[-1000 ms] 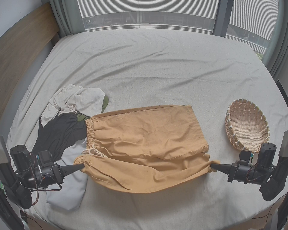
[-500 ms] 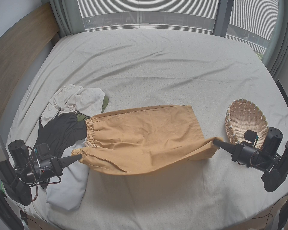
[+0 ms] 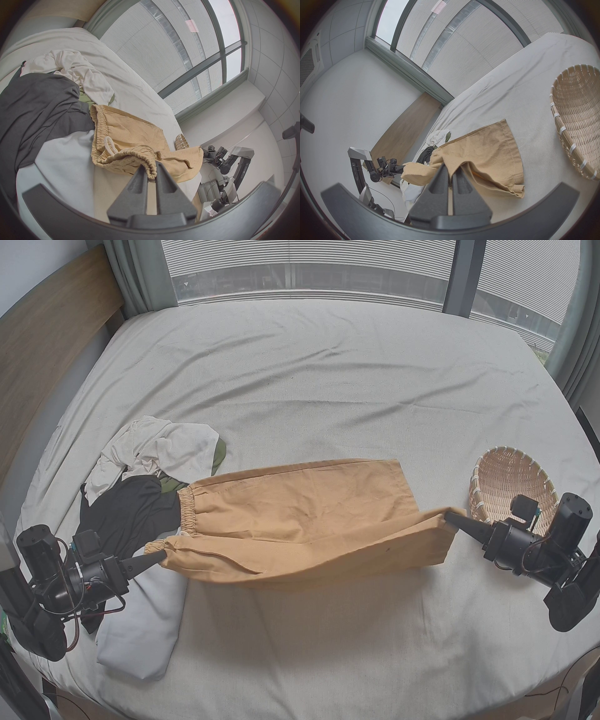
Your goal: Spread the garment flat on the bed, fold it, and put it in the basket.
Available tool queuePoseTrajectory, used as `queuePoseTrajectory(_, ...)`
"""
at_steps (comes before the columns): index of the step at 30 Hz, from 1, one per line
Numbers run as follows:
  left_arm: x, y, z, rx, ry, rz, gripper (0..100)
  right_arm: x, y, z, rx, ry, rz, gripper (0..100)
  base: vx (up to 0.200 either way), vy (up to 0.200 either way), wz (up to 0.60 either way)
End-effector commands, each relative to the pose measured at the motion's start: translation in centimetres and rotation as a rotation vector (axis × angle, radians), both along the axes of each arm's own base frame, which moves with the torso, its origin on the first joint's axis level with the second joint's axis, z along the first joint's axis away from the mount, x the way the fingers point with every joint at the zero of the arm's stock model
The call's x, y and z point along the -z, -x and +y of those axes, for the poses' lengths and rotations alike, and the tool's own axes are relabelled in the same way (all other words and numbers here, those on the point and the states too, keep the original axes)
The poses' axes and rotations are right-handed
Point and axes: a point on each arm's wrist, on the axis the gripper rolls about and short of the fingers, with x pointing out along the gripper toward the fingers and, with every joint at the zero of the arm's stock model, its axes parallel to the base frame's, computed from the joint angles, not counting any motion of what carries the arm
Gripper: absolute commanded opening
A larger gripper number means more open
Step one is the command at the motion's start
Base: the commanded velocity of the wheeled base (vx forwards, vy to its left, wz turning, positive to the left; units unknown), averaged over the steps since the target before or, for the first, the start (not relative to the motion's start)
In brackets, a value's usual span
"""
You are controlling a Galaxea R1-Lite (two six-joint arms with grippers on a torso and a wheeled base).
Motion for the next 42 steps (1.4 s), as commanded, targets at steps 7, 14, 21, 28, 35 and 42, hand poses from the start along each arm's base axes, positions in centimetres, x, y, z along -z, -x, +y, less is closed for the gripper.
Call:
queuePoseTrajectory(7,-0.2,-0.1,0.0,-0.006,0.02,0.013,0,-1.6,0.1,0.1,-0.007,-0.036,-0.04,0,0.0,0.0,0.0)
queuePoseTrajectory(14,-0.4,-0.5,0.1,-0.017,0.018,-0.005,0,-1.8,-0.7,0.2,-0.005,-0.041,-0.053,0,0.0,0.0,0.0)
queuePoseTrajectory(21,-1.0,-1.3,0.1,-0.027,0.064,0.007,0,-0.3,-2.8,1.1,-0.021,-0.038,-0.023,0,0.0,0.0,0.0)
queuePoseTrajectory(28,-1.2,-1.7,0.0,-0.027,0.104,0.031,0,1.0,-4.9,1.1,-0.012,-0.037,-0.008,0,0.0,0.0,0.0)
queuePoseTrajectory(35,-0.6,-2.7,-0.2,-0.053,0.118,0.057,0,0.2,-6.8,1.0,-0.001,-0.081,-0.032,0,0.0,0.0,0.0)
queuePoseTrajectory(42,0.1,-4.9,-0.6,-0.084,0.115,0.045,0,-2.4,-8.9,1.3,-0.013,-0.157,-0.101,0,0.0,0.0,0.0)
